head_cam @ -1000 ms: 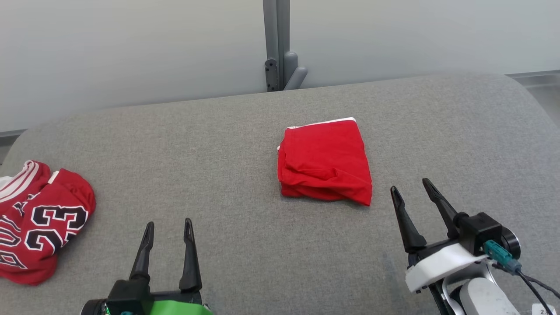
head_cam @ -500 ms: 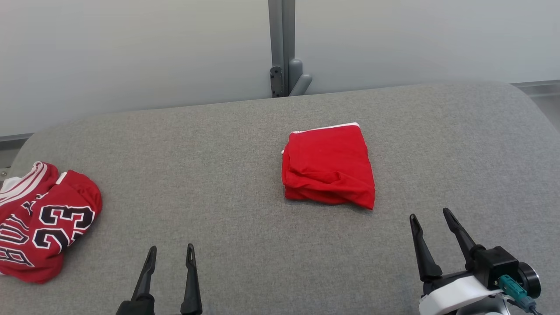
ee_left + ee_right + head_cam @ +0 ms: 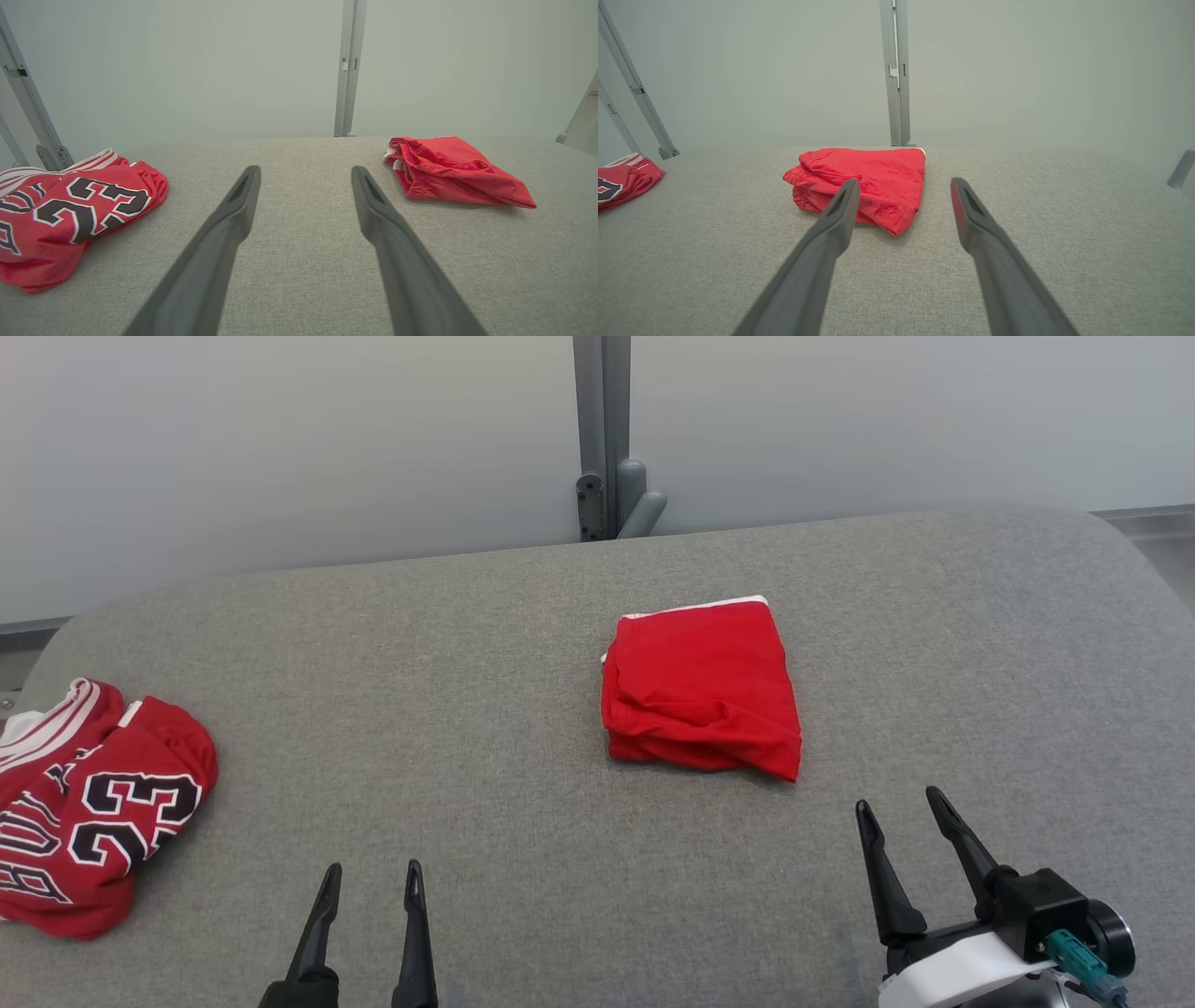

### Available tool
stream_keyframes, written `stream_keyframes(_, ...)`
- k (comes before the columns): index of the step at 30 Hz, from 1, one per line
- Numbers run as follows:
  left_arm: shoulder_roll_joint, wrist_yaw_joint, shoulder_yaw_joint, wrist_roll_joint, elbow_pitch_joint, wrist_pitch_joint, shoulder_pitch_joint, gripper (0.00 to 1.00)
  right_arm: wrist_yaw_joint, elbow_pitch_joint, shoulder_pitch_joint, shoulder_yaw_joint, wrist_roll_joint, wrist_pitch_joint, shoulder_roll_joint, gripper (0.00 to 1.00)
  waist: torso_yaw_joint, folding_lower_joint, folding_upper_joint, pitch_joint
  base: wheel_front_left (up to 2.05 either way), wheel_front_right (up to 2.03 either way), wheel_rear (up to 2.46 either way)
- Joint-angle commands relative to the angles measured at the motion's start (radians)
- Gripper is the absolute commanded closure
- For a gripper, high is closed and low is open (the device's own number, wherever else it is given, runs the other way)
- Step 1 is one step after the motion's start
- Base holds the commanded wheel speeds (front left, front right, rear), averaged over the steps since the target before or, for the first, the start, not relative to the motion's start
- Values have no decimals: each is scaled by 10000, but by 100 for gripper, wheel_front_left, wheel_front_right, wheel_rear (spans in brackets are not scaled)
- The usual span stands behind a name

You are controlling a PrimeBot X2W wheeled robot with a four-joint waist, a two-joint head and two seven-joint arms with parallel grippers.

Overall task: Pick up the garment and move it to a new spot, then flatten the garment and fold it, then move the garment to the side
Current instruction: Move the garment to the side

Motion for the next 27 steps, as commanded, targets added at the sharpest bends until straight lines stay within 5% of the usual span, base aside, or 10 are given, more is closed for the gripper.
stream_keyframes(1, 27, 35, 5, 53, 15, 3, -34, 0, -3, -44, 20, -2, -57, -26, -6, 0, 1, 0, 0, 1, 0, 0, 0)
stream_keyframes(17, 27, 99, 101, 154, -106, 3, -383, 0, -3, -21, -332, -133, 272, -26, 27, 0, 145, 0, 0, 83, 0, 0, 0)
stream_keyframes(27, 28, 37, -515, 427, -522, 3, -988, 0, -1, 1064, -1363, -281, 2634, -26, -20, 0, 669, 0, 0, 490, 0, 0, 0)
